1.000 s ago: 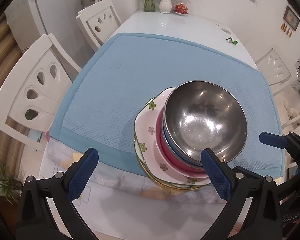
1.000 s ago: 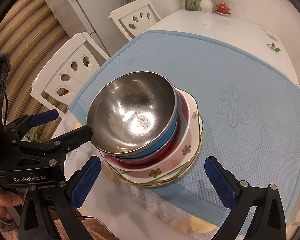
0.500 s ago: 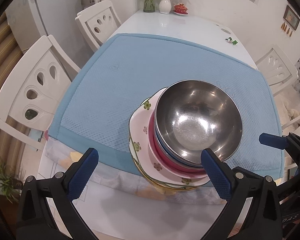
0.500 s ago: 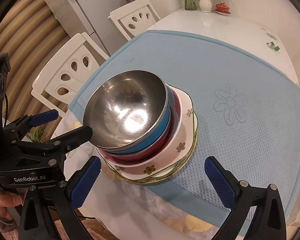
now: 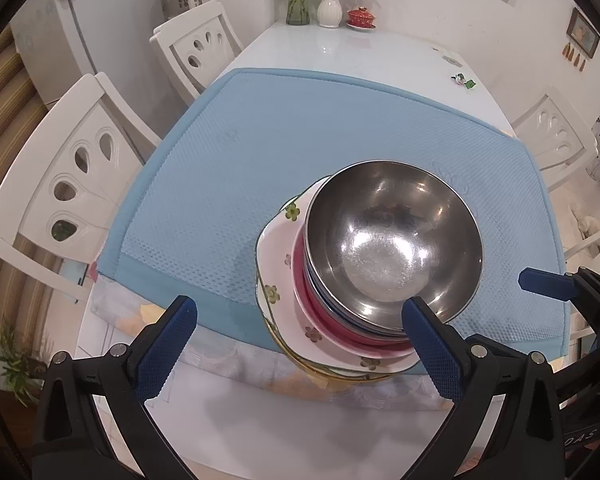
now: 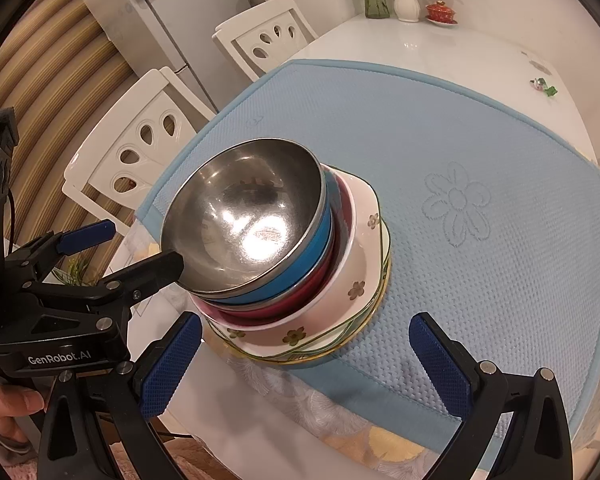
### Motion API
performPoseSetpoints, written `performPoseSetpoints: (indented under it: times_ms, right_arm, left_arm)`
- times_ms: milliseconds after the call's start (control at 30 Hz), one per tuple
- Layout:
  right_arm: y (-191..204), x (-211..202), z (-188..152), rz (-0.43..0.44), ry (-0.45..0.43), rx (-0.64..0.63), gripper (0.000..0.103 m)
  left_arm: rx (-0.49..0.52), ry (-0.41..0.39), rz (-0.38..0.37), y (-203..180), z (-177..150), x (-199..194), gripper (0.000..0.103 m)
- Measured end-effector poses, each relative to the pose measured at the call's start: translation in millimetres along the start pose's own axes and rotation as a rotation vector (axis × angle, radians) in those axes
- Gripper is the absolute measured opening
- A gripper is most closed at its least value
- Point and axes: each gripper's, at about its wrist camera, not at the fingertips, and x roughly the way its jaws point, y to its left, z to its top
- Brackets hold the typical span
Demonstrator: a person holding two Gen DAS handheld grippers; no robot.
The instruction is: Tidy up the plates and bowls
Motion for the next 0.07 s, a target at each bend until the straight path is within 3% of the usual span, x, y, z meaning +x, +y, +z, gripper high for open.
performPoseSetpoints:
  times_ms: [67]
  right_arm:
    - [-0.4, -0.2, -0.1, -0.001, -0.001, 0.002, 0.103]
  left_arm:
    - [0.001, -0.001, -0.005, 0.4, -0.2, 0.0, 0.102]
